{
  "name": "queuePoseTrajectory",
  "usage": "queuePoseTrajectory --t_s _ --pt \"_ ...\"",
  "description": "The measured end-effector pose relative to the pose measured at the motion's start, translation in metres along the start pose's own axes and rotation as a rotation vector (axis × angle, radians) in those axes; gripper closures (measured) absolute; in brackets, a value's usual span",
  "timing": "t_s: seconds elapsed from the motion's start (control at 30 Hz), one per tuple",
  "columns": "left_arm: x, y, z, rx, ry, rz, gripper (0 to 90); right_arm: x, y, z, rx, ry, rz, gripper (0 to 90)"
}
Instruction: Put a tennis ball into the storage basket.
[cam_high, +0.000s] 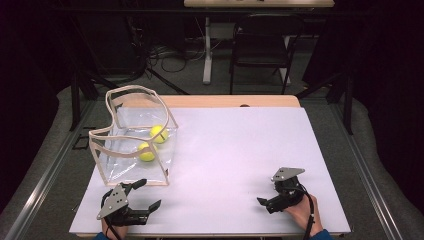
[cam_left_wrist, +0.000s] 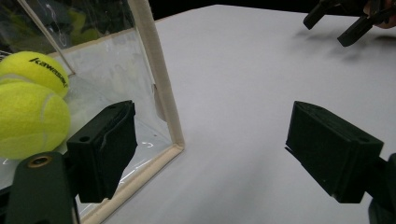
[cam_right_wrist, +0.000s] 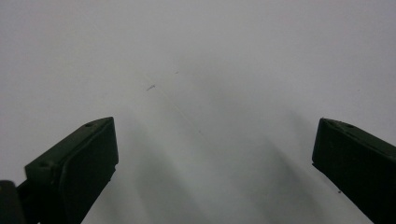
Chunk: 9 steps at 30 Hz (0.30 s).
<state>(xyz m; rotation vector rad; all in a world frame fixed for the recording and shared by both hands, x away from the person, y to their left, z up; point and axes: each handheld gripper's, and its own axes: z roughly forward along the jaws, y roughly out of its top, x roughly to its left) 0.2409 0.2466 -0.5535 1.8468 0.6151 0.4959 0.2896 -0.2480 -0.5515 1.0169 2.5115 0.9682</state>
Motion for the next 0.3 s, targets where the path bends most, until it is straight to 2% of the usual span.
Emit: queuePoseTrajectory --t_s 0.3 --pt "0.0004 0.0003 0.0005 0.001 0.006 0.003 16.0 0.0004 -0.0011 -0.0015 -0.016 0.000 0.007 0.0"
